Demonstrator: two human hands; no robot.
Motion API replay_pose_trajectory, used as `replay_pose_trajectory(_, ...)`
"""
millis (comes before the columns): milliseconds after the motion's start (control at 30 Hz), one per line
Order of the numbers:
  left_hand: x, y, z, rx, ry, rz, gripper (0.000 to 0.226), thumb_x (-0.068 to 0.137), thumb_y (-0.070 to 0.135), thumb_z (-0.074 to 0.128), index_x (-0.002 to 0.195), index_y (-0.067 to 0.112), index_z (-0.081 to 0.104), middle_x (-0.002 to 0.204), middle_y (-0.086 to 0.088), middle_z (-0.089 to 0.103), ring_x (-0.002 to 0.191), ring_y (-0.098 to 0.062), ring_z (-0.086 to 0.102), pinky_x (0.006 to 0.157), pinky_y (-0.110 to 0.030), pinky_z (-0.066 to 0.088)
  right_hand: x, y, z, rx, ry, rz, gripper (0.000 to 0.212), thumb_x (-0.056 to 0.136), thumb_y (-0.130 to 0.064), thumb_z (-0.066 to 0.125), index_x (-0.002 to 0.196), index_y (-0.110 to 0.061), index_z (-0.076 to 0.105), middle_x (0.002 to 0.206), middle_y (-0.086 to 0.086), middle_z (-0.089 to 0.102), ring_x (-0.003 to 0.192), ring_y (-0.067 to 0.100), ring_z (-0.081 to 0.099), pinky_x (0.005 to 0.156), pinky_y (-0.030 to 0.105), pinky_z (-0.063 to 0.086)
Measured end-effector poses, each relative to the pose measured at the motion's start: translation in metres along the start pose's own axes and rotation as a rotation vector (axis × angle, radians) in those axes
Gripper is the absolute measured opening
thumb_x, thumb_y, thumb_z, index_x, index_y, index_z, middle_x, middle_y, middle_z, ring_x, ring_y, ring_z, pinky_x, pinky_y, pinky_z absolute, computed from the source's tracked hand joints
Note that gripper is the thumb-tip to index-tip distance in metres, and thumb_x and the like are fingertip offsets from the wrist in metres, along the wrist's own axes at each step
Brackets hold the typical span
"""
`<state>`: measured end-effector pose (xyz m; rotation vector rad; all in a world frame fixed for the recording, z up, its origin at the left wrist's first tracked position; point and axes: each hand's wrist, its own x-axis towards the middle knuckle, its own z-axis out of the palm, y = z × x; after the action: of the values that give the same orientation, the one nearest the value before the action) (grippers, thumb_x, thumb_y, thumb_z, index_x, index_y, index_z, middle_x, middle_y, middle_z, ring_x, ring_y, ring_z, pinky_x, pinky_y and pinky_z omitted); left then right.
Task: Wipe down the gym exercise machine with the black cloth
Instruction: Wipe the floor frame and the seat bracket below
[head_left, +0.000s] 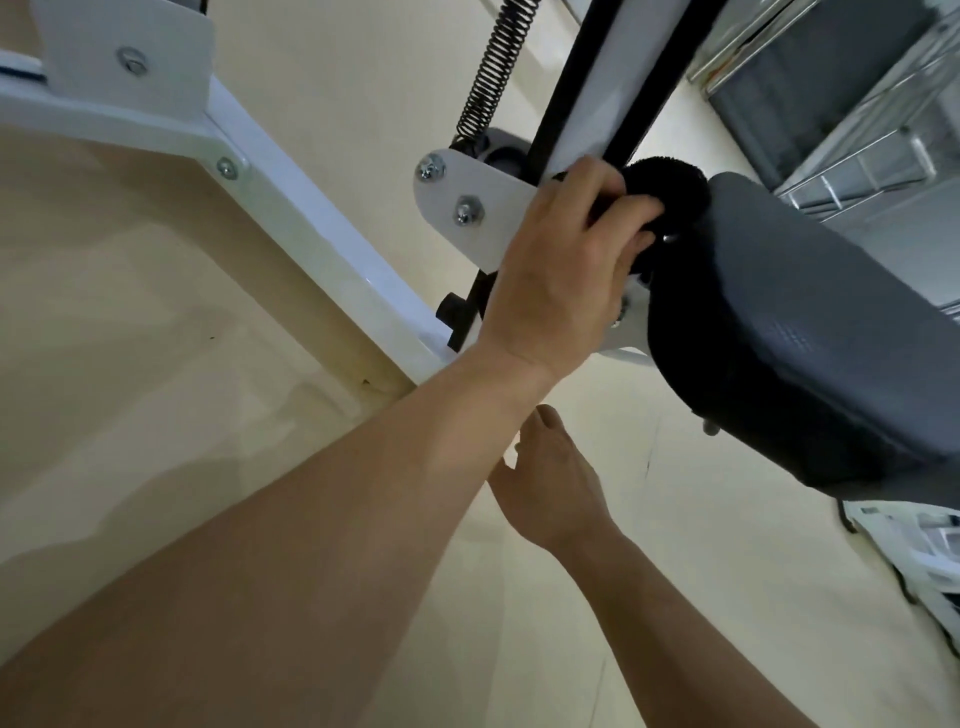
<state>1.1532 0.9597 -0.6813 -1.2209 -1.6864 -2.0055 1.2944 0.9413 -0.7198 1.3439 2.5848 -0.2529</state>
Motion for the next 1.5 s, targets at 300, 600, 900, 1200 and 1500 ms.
replay_pose_trajectory(300, -0.014, -0.002, -0.009, 0.153, -0.124, 0.142, 0.012, 0.085, -0.001, 0.065, 0.092, 0.005, 0.072, 0.098, -0.016, 0.062, 0.083, -0.033, 0.053, 0.061, -0.038, 0.05, 0.002, 0.001, -0.018, 0.024, 0.13, 0.031, 0.041, 0.095, -0.042, 0.055, 0.134, -0.029, 0.048, 0.13, -0.014, 0.049, 0.102, 0.011, 0.062, 0.079, 0.034, 0.049)
replay_pose_trajectory(600, -0.086, -0.022, -0.044, -0.092, -0.264, -0.719, 0.013, 0.091, 0.022, 0.07, 0.103, 0.019, 0.074, 0.098, 0.008, 0.062, 0.089, -0.013, 0.061, 0.087, -0.029, 0.049, -0.027, 0.0, -0.026, 0.368, 0.377, -0.057, 0.06, 0.1, -0.027, 0.05, 0.155, -0.031, 0.027, 0.147, -0.009, 0.037, 0.112, -0.001, 0.054, 0.088, 0.021, 0.047)
replay_pose_trajectory(900, -0.048, -0.011, -0.058, -0.427, -0.459, -0.97, 0.02, 0.083, 0.02, 0.081, 0.097, 0.022, 0.067, 0.089, 0.009, 0.072, 0.084, -0.002, 0.068, 0.077, -0.012, 0.051, -0.005, -0.009, -0.007, 0.553, 0.581, -0.194, 0.065, 0.091, -0.011, 0.07, 0.149, -0.015, 0.042, 0.137, -0.001, 0.052, 0.125, 0.004, 0.051, 0.1, 0.021, 0.046)
replay_pose_trajectory(1200, -0.001, -0.052, -0.094, 0.114, -0.926, -0.435, 0.009, 0.094, 0.029, 0.062, 0.094, 0.036, 0.066, 0.092, 0.017, 0.066, 0.081, -0.001, 0.059, 0.071, -0.019, 0.041, 0.013, -0.008, 0.013, 0.469, 1.036, -0.134, 0.049, 0.085, -0.01, 0.075, 0.131, -0.005, 0.059, 0.119, 0.008, 0.053, 0.109, -0.003, 0.05, 0.093, 0.017, 0.045)
replay_pose_trajectory(1500, -0.038, -0.088, -0.109, 0.086, -0.687, -0.412, 0.015, 0.094, 0.019, 0.055, 0.099, 0.029, 0.065, 0.092, 0.014, 0.065, 0.08, -0.012, 0.063, 0.07, -0.028, 0.048, 0.021, 0.012, 0.009, 0.356, 1.2, -0.051, 0.049, 0.089, -0.009, 0.069, 0.134, 0.001, 0.053, 0.13, 0.023, 0.055, 0.122, 0.025, 0.05, 0.101, 0.018, 0.039)
